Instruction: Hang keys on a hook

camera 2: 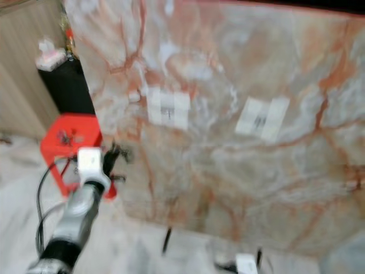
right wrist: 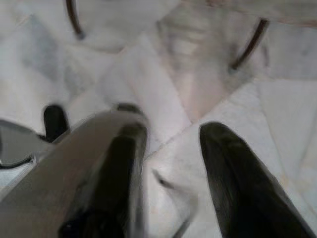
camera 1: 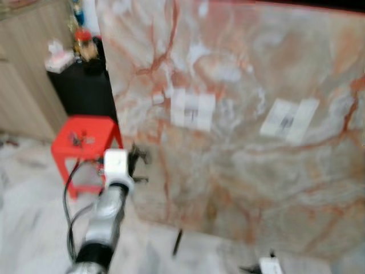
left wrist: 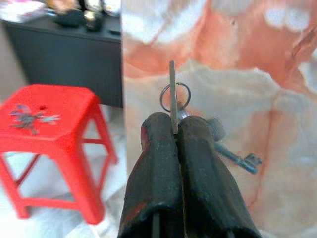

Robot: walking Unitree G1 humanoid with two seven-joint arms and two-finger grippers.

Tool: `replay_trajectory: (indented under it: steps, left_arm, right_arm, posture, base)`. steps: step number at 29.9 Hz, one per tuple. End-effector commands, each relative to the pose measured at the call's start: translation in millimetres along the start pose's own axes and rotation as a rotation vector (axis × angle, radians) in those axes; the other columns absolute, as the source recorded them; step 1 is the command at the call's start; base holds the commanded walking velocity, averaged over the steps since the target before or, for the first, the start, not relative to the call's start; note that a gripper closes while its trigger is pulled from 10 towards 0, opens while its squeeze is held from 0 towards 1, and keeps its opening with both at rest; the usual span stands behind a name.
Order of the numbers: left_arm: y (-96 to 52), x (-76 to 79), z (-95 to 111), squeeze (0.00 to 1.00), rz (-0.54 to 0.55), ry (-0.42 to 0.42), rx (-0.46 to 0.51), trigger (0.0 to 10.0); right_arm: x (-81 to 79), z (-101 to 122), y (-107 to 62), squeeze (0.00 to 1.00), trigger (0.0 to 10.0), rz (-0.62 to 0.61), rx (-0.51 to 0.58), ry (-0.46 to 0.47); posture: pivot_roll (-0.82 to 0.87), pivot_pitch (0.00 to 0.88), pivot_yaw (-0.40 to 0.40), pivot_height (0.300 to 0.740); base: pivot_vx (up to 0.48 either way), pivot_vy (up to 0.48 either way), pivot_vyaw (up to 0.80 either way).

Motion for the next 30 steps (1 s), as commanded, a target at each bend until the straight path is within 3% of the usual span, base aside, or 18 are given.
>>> replay_trajectory:
  steps: [1, 5, 17, 25, 30]
  left_arm:
    - [1.9, 6.9, 4, 0.00, -0.019, 0.022, 0.022, 10.0]
    - [3.6, 8.0, 7, 0.00, -0.006, 0.083, 0.023, 10.0]
    - [6.0, 6.9, 18, 0.00, 0.032, 0.144, 0.078, 10.0]
    - [9.3, 28.0, 47, 0.00, -0.032, 0.282, 0.238, 10.0]
    - [9.7, 33.5, 59, 0.00, -0.030, 0.282, 0.296, 10.0]
  right_arm:
    - [5.7, -1, -0.6, 0.00, 10.0, -0.011, -0.002, -0.002]
    - [6.2, -1, -0.7, 0.00, 10.0, -0.008, -0.002, 0.003]
    - [6.9, -1, -0.8, 0.00, 10.0, -0.006, 0.002, 0.021]
    - [7.8, 0, -0.8, 0.00, 10.0, -0.008, 0.003, 0.015]
    - [8.2, 1, -0.8, 0.00, 10.0, -0.007, 0.004, 0.010]
  posture:
    - [-0.06, 0.030, -0.023, 0.740]
    - [-0.06, 0.031, -0.028, 0.740]
    - [-0.06, 0.031, -0.038, 0.740]
    - [-0.06, 0.030, -0.043, 0.740]
    - [-0.06, 0.028, -0.044, 0.740]
  base:
    - [0.000, -0.424, 0.80]
    - [0.000, -0.271, 0.78]
    - [0.000, 0.000, 0.00]
    - [0.000, 0.000, 0.00]
    - [0.000, 0.000, 0.00]
Point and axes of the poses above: a point about 5 cm out from each wrist's last joint towards the gripper, its own y axis pointing out of the wrist towards the gripper, its own z axis along the axis of the wrist's last joint, x = y × z, the point moved 1 cm from there along y, pointing out of the wrist towards the gripper, and after that the axes turned 12 degrees about -y, right-handed, at the moved point
